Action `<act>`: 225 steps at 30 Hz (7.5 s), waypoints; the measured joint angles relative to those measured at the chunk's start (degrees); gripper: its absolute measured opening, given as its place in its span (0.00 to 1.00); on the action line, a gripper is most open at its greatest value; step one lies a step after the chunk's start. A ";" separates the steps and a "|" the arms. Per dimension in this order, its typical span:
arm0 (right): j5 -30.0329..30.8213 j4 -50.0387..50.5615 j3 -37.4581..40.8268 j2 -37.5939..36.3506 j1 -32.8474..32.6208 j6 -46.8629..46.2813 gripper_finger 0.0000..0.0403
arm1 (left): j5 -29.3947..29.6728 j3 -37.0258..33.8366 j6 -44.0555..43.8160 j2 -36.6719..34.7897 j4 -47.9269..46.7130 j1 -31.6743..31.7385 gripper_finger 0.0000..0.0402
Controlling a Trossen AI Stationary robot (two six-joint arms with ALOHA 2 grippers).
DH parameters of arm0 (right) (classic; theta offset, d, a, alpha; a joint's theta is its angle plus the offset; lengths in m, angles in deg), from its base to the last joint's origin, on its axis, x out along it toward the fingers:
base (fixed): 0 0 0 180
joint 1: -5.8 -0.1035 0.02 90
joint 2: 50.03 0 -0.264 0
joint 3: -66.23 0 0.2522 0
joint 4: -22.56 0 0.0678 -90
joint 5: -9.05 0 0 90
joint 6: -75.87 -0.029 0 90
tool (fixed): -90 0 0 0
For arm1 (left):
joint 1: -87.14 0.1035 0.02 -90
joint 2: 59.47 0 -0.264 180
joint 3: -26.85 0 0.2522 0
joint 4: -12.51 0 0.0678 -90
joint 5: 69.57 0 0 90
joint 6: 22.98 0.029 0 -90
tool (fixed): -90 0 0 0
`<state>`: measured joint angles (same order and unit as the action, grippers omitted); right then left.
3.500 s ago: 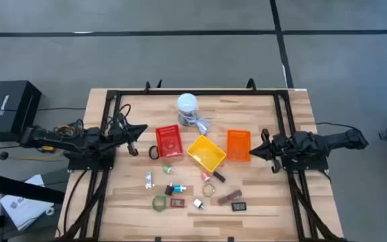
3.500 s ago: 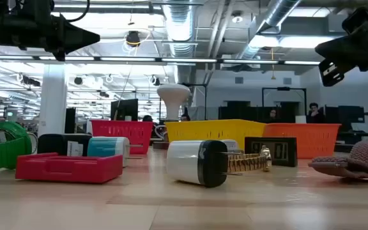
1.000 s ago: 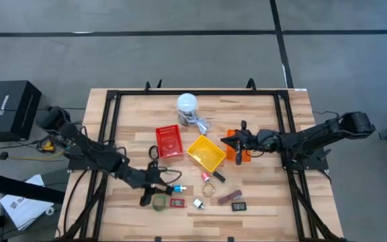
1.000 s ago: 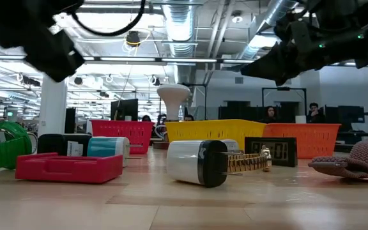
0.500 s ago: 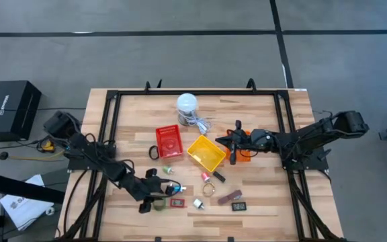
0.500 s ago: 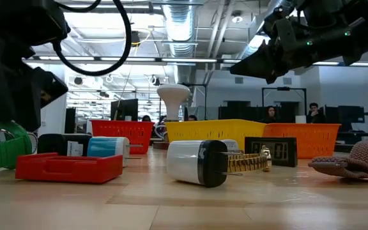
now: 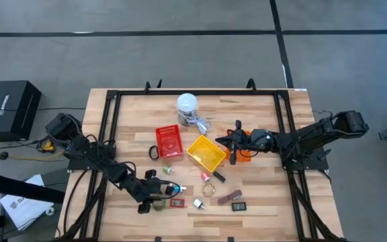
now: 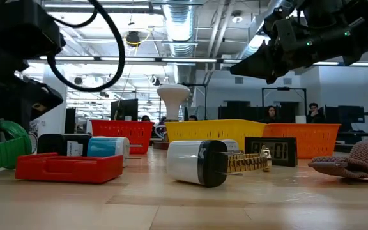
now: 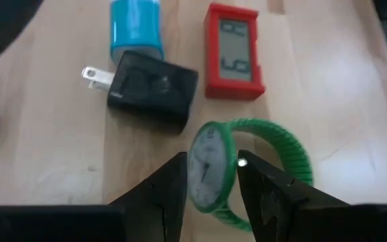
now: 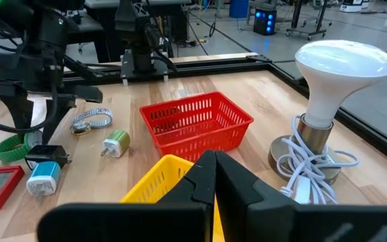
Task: Pick & Place Office items
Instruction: Put the green watch into the red basket, then put the white charger adapter into the yellow basket
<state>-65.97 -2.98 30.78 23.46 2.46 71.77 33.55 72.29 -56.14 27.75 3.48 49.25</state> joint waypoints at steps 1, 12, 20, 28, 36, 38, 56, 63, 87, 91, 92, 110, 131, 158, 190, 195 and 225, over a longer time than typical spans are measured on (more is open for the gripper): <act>0.00 -0.06 0.00 0.00 -0.01 0.00 0.00 | 0.09 -0.08 0.13 -0.02 -0.13 0.00 0.31; 0.00 0.29 0.00 0.00 0.00 -0.02 0.00 | -0.06 -0.08 0.19 -0.07 0.07 0.04 0.13; 0.01 0.32 0.00 0.00 0.00 -0.02 0.00 | 2.53 -0.10 0.37 -4.91 0.04 0.37 0.09; 0.00 0.27 0.00 0.00 0.01 0.00 0.00 | 15.00 -0.07 18.03 -17.83 0.16 8.40 0.08; 0.00 0.27 0.00 0.00 0.01 0.00 0.00 | 14.82 -0.06 35.14 -25.00 0.10 26.29 0.12; 0.00 0.27 0.00 0.00 -0.01 0.00 0.00 | 12.61 -0.06 37.35 -24.97 -0.09 30.76 0.11; 0.01 0.73 0.00 0.00 0.01 0.02 0.00 | 5.39 -2.77 37.31 -12.66 -0.03 46.27 0.10; 0.02 0.77 0.00 0.00 0.03 0.02 0.00 | 5.39 -2.77 37.26 -8.69 0.08 46.25 0.13; 0.02 0.93 0.00 0.00 0.01 0.01 0.00 | 5.43 -2.77 37.22 -7.53 0.04 46.23 0.28; 0.02 1.04 0.00 0.00 0.02 0.01 0.00 | 5.47 -2.77 37.22 -7.63 0.03 46.04 0.29; 0.02 1.07 0.00 0.00 0.01 0.00 0.00 | 5.47 -2.77 37.22 -8.13 -0.24 45.91 0.29; 0.02 1.25 0.00 0.00 -0.02 -1.92 0.15 | 5.45 -2.73 31.36 -25.31 0.18 37.03 0.28; 0.02 37.10 -16.84 -0.02 -13.04 -8.40 0.20 | 5.45 -5.24 27.82 -24.91 0.81 34.62 0.25; -4.68 45.66 -24.84 15.02 -22.68 -17.95 0.34 | 5.45 -5.22 26.86 -24.93 5.74 34.91 0.25; -18.34 56.73 -55.07 38.47 -23.19 -25.99 0.50 | 5.21 -5.22 26.70 -24.93 8.35 34.64 0.25; -19.47 62.91 -61.33 42.36 -23.01 -26.77 0.49 | 4.80 -5.22 26.68 -24.92 9.78 34.64 0.25; -11.27 64.08 -62.45 44.45 -22.63 -41.59 0.48 | 2.44 -5.19 26.81 -24.93 11.29 34.64 0.25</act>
<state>-77.24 61.11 -31.67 67.92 -20.18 30.18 35.99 67.09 -29.33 2.81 14.77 83.89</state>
